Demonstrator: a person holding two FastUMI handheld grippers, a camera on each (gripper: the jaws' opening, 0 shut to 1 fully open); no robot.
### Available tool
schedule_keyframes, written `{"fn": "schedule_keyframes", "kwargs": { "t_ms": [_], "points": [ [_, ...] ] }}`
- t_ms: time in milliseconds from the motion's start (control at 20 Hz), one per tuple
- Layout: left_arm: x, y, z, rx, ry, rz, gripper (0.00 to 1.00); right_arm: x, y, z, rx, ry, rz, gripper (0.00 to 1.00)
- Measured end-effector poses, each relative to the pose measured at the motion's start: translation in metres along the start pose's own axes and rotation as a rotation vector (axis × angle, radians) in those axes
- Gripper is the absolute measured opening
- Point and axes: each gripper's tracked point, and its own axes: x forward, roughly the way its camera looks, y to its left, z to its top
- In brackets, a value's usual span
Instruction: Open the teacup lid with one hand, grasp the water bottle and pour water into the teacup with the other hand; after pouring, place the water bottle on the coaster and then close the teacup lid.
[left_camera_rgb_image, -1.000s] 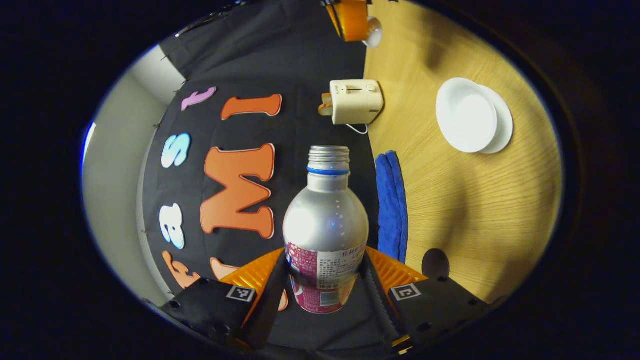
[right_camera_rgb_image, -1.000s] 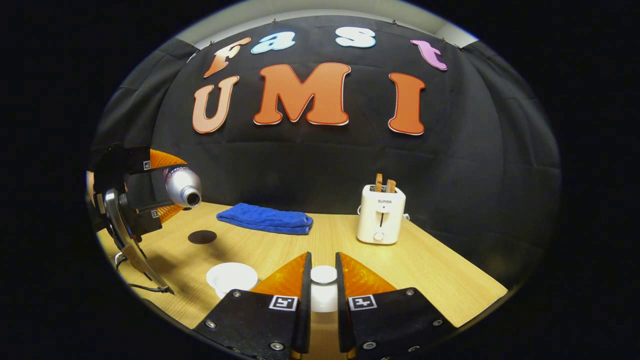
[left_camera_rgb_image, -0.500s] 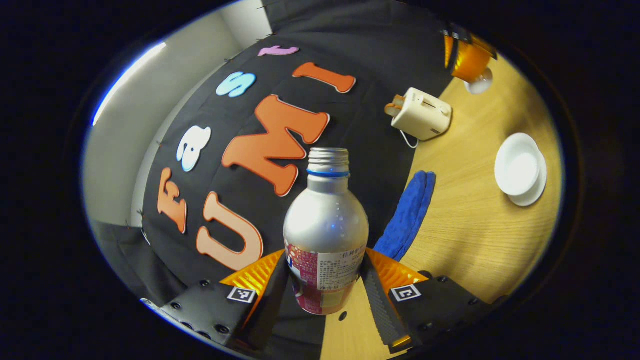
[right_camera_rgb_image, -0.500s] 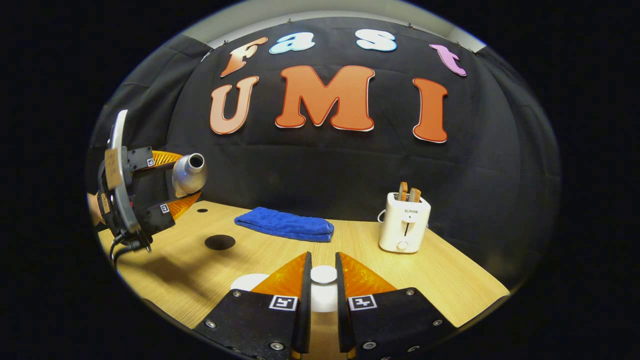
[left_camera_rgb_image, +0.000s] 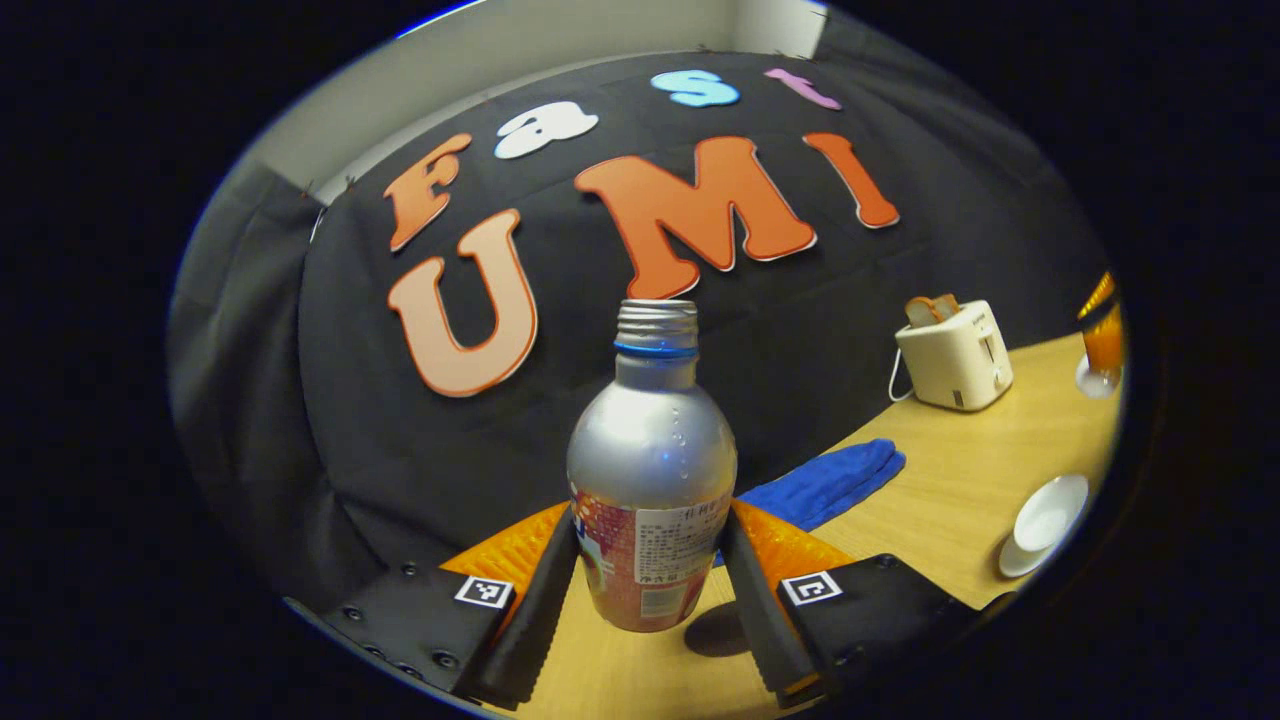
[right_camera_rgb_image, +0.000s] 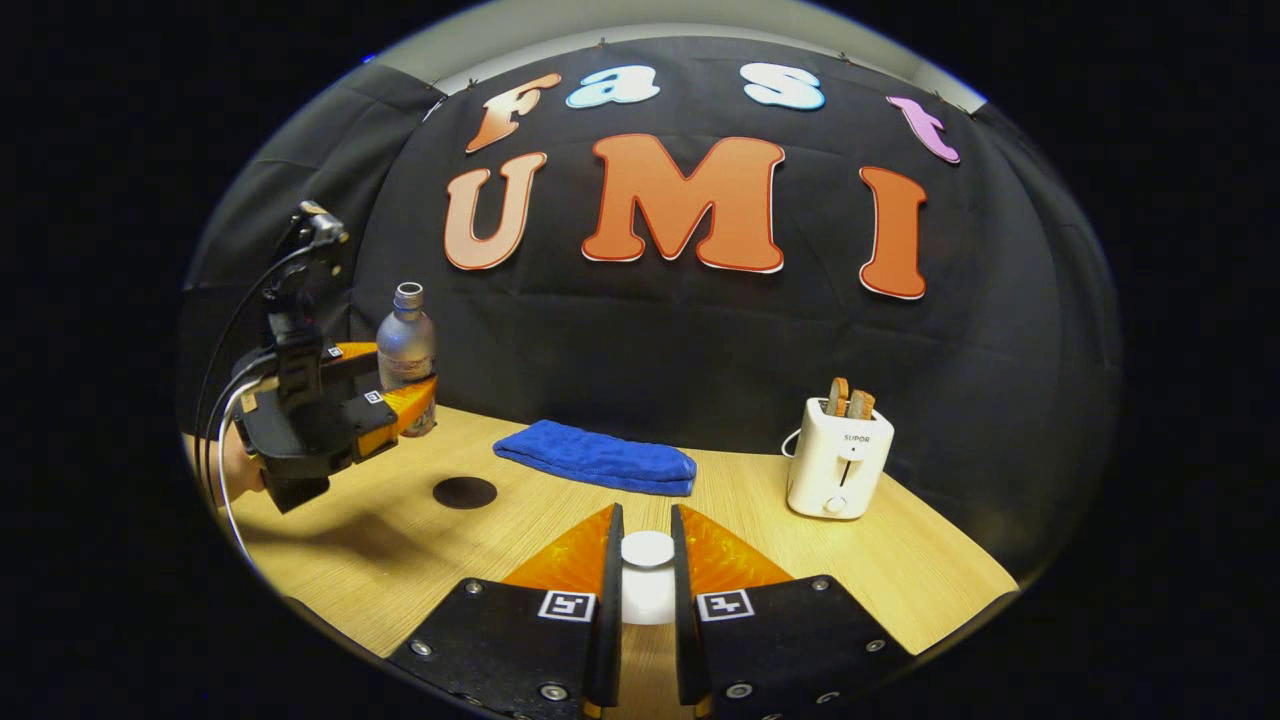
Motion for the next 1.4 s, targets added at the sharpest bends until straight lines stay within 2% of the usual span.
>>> {"fn": "schedule_keyframes", "kwargs": {
  "t_ms": [50,100,150,200,300,350,400,500,550,600,650,900,1000,1050,1300,1400],
  "points": [
    [0.003,0.003,-0.009,-0.057,0.025,0.004,0.82,0.001,0.002,-0.001,-0.003,0.002,0.000,0.23],
    [0.008,-0.001,-0.016,-0.106,0.044,-0.008,0.78,0.002,0.003,-0.001,-0.007,0.005,0.004,0.23],
    [0.009,0.000,-0.020,-0.143,0.064,-0.003,0.83,0.003,0.005,-0.003,-0.010,0.009,0.004,0.23],
    [0.007,-0.004,-0.025,-0.176,0.084,-0.016,0.82,0.004,0.006,-0.005,-0.016,0.014,0.006,0.23],
    [0.008,-0.009,-0.031,-0.227,0.118,-0.025,0.82,0.007,0.007,-0.007,-0.023,0.019,0.004,0.23],
    [0.008,-0.012,-0.035,-0.256,0.136,-0.030,0.78,0.008,0.008,-0.008,-0.024,0.021,0.004,0.23],
    [0.011,-0.018,-0.043,-0.284,0.157,-0.046,0.82,0.010,0.009,-0.009,-0.024,0.024,0.005,0.23],
    [0.014,-0.025,-0.058,-0.324,0.211,-0.050,0.82,0.013,0.009,-0.010,-0.025,0.028,0.007,0.23],
    [0.014,-0.024,-0.065,-0.330,0.234,-0.043,0.78,0.013,0.009,-0.011,-0.027,0.030,0.007,0.23],
    [0.015,-0.026,-0.067,-0.338,0.246,-0.041,0.78,0.014,0.008,-0.013,-0.028,0.030,0.004,0.23],
    [0.016,-0.027,-0.074,-0.335,0.259,-0.041,0.83,0.015,0.008,-0.014,-0.030,0.034,0.006,0.23],
    [0.016,-0.032,-0.087,-0.344,0.293,-0.059,0.84,0.020,0.006,-0.020,-0.025,0.048,0.006,0.23],
    [0.016,-0.033,-0.091,-0.329,0.301,-0.066,0.81,0.022,0.006,-0.023,-0.027,0.052,0.006,0.23],
    [0.018,-0.033,-0.091,-0.328,0.299,-0.069,0.86,0.022,0.006,-0.023,-0.026,0.055,0.004,0.23],
    [0.020,-0.035,-0.094,-0.307,0.299,-0.089,0.88,0.026,0.009,-0.023,-0.016,0.053,0.011,0.23],
    [0.022,-0.032,-0.092,-0.298,0.290,-0.091,0.93,0.026,0.010,-0.024,-0.017,0.056,0.012,0.23]
  ]
}}
